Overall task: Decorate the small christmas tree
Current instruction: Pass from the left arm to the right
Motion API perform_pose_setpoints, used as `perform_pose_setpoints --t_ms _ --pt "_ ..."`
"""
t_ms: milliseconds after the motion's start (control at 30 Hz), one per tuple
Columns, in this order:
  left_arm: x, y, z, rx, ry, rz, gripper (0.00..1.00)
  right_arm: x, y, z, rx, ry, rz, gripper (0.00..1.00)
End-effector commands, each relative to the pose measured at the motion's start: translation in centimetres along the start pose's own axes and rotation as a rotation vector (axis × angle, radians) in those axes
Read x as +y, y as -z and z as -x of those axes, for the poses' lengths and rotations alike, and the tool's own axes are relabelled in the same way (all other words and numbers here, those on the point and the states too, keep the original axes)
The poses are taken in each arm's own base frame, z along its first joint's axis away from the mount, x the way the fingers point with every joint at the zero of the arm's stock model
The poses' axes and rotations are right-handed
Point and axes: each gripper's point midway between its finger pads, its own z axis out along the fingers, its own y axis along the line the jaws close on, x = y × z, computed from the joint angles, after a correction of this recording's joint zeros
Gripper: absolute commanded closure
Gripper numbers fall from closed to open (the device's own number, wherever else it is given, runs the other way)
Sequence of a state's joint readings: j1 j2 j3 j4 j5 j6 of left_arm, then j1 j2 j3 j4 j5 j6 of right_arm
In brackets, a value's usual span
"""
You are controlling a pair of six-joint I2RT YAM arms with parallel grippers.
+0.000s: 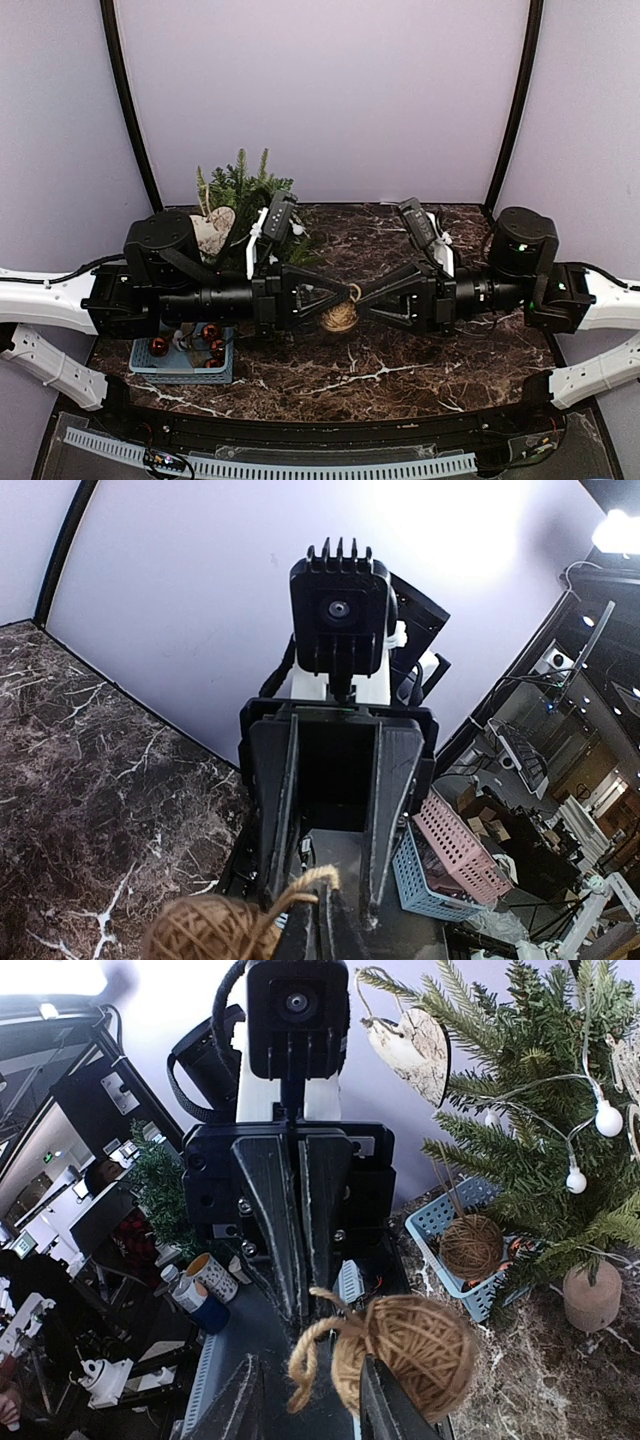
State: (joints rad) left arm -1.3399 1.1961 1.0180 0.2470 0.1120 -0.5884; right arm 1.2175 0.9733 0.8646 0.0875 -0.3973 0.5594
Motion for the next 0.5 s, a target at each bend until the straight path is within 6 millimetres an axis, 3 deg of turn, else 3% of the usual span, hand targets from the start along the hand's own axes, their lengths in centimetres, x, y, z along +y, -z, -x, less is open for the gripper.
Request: perform_pose_setpoints --t_ms 0,233,467 --pt "-0.81 0.37 0.33 -0.008 -0.001 -0.027 1.00 1.59 -0.07 2.20 -0.062 0.035 0.049 0.66" --pt "-0.70 0.27 0.08 0.000 0.001 -0.027 1.00 1.63 -0.02 2.87 -0.088 0.041 0.042 0.67" --pt "-0.80 0.29 0.06 0.003 0.002 -0.030 1.00 1.33 0.10 3.01 -0.096 0.037 0.021 0.77"
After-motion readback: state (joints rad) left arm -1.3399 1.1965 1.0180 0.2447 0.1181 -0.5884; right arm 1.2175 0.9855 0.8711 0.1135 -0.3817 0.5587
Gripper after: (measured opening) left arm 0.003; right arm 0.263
